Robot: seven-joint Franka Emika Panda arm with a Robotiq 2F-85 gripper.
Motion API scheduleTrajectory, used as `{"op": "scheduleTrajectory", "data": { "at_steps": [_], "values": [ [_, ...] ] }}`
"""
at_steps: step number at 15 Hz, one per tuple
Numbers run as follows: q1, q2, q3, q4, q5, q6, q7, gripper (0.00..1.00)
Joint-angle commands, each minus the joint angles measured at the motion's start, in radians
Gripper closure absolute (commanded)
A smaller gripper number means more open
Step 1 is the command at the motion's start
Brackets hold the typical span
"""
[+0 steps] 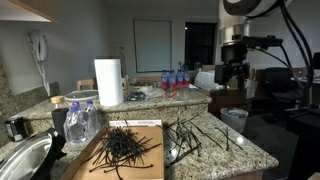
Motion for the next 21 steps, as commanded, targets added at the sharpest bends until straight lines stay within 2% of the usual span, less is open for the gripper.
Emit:
{"op": "scheduleTrajectory", "data": {
  "at_steps": [1,4,7,8,9,11,17,21],
  "values": [
    [-0.004,0.096,0.002,0.0,0.008,0.246,0.018,0.0],
    [-0.001,0.22,0.011,-0.002,0.007,0.501,0.028,0.0],
    [-0.002,0.424,0.032,0.021,-0.003,0.749,0.052,0.0],
    [-0.006,0.479,0.042,0.032,-0.015,0.795,0.06,0.0],
    [0.002,0.351,0.018,-0.007,-0.003,0.711,0.023,0.0],
    [0.003,0.416,0.02,0.003,-0.003,0.74,0.025,0.0],
    [0.002,0.369,0.018,0.006,-0.003,0.725,0.025,0.0],
    [0.048,0.487,0.043,0.033,0.006,0.894,0.012,0.0]
  ]
}}
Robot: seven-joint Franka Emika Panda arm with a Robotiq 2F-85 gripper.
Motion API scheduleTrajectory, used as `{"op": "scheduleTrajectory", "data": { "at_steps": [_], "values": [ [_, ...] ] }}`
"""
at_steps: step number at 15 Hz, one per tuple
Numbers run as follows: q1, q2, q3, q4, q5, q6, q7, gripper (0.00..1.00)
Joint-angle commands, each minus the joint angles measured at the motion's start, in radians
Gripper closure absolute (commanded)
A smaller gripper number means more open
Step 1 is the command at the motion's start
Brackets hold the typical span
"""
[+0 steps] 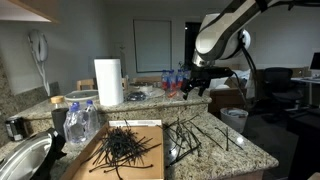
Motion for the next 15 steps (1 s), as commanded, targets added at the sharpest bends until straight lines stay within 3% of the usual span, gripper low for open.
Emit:
{"op": "scheduleTrajectory", "data": {
  "at_steps": [1,5,10,15],
  "values": [
    [0.044,0.133,0.026,0.044,0.008,0.155,-0.018,0.0],
    [0.067,0.322,0.057,0.126,-0.022,0.3,-0.019,0.0],
    [0.07,0.51,0.054,0.202,0.024,0.277,-0.087,0.0],
    [0.051,0.575,0.072,0.195,0.062,0.235,-0.114,0.0]
  ]
}}
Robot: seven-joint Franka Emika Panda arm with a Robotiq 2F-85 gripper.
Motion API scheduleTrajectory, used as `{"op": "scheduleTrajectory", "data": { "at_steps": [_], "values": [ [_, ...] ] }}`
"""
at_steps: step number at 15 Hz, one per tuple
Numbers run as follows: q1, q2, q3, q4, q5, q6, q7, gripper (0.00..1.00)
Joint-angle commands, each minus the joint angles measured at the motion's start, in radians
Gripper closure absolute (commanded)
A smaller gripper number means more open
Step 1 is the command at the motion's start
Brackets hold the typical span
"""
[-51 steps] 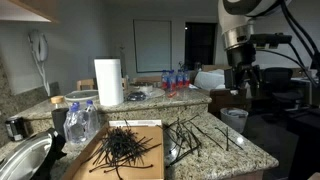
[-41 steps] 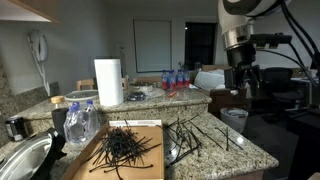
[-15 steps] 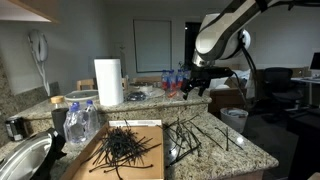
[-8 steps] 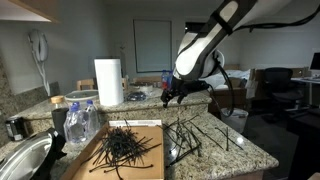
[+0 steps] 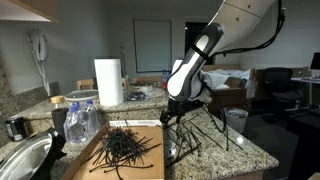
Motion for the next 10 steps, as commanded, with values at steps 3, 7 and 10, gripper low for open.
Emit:
{"op": "scheduleTrajectory", "data": {
  "at_steps": [3,7,10],
  "values": [
    [-0.024,0.026,-0.027,-0.002,0.003,-0.08,0.0,0.0],
    [-0.04,0.022,-0.09,-0.002,-0.007,-0.179,0.049,0.0],
    [-0.063,0.049,-0.071,0.012,0.077,-0.198,0.011,0.0]
  ]
}}
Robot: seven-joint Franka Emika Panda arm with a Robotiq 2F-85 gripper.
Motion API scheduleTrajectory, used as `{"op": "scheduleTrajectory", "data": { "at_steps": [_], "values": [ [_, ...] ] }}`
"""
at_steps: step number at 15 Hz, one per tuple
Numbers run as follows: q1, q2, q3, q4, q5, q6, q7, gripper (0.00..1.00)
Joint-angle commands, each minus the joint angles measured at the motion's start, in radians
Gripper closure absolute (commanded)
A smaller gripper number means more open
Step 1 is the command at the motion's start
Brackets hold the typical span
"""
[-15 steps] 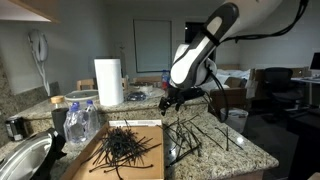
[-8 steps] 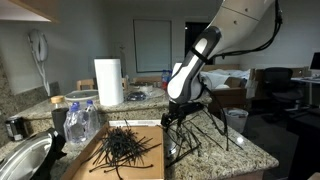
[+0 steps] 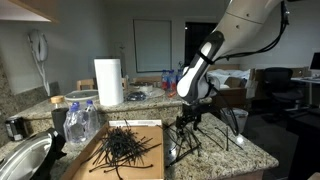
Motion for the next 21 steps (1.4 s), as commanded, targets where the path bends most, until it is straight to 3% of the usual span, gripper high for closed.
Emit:
{"op": "scheduleTrajectory", "data": {
  "at_steps": [1,5,13,21],
  "values": [
    [-0.026,0.023,0.043,0.018,0.116,-0.023,-0.019,0.0],
    [-0.026,0.056,0.075,0.046,0.216,-0.009,-0.016,0.0],
    [-0.005,0.116,0.047,0.092,0.165,-0.015,0.046,0.0],
    [0.102,0.105,-0.022,0.162,-0.08,-0.117,0.261,0.0]
  ]
}}
